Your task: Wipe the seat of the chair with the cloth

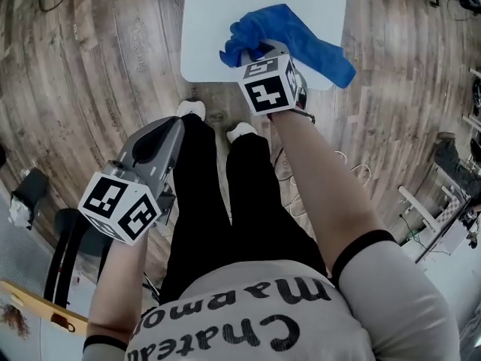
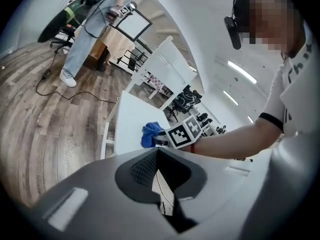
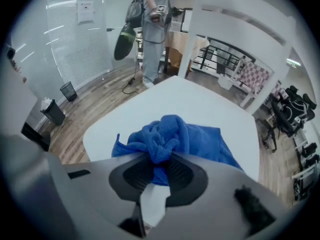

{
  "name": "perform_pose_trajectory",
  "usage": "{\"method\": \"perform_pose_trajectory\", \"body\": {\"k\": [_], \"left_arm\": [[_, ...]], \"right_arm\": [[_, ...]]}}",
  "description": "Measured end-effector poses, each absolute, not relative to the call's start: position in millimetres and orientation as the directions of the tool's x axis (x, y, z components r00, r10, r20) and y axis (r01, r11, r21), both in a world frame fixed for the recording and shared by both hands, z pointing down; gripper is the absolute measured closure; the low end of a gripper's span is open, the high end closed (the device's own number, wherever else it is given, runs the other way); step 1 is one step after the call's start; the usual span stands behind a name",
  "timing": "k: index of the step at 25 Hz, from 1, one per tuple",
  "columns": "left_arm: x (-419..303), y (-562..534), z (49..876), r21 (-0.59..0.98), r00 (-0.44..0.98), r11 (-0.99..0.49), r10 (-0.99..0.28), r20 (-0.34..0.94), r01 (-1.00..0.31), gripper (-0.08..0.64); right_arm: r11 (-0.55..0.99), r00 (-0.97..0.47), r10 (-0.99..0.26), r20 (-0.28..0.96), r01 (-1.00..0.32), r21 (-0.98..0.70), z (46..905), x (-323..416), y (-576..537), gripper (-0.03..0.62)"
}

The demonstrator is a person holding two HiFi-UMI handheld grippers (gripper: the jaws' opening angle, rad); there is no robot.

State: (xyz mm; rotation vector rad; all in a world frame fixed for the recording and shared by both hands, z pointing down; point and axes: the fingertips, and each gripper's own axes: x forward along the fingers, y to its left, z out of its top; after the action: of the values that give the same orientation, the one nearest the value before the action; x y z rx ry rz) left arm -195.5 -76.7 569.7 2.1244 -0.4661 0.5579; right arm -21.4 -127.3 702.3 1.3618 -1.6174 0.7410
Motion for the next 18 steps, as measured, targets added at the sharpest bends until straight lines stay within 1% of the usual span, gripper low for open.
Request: {"method": "perform_pose_trajectory", "body": {"k": [3, 7, 9, 13, 16, 18], "left_arm": [[-167.6, -65.5, 569.1, 0.646, 0.830, -0.583, -0.092, 0.551, -0.493, 0.554], [-140.2, -48.9, 571.6, 0.635, 0.817, -0.588, -0.082, 0.570, -0.502, 0.555], [-130.2, -46.5, 573.2, 0.629, 0.809, -0.576, -0.103, 0.578, -0.523, 0.555], [-122.2, -52.3, 572.7, 0.595, 0.783, -0.554, -0.186, 0.594, -0.583, 0.554], [-119.2, -54.5, 568.3, 0.540, 0.762, -0.593, -0.211, 0.612, -0.597, 0.554], [-117.5, -53.9, 565.2, 0.548, 0.764, -0.588, -0.202, 0.613, -0.595, 0.555]], "right_arm": [[0.127, 0.024, -0.456, 0.890, -0.988, 0.092, 701.8, 26.5, -99.3, 0.527], [0.016, 0.075, -0.457, 0.886, -0.996, 0.093, 700.7, 83.5, -65.8, 0.527], [-0.005, 0.098, -0.455, 0.885, -0.994, 0.108, 700.3, 109.7, -50.2, 0.526], [-0.039, 0.149, -0.434, 0.888, -0.988, 0.147, 699.3, 153.8, -17.8, 0.526], [-0.124, 0.195, -0.376, 0.906, -0.979, 0.159, 699.9, 180.0, 4.9, 0.526], [-0.191, 0.236, -0.347, 0.908, -0.965, 0.178, 691.4, 194.6, 15.2, 0.528]]}}
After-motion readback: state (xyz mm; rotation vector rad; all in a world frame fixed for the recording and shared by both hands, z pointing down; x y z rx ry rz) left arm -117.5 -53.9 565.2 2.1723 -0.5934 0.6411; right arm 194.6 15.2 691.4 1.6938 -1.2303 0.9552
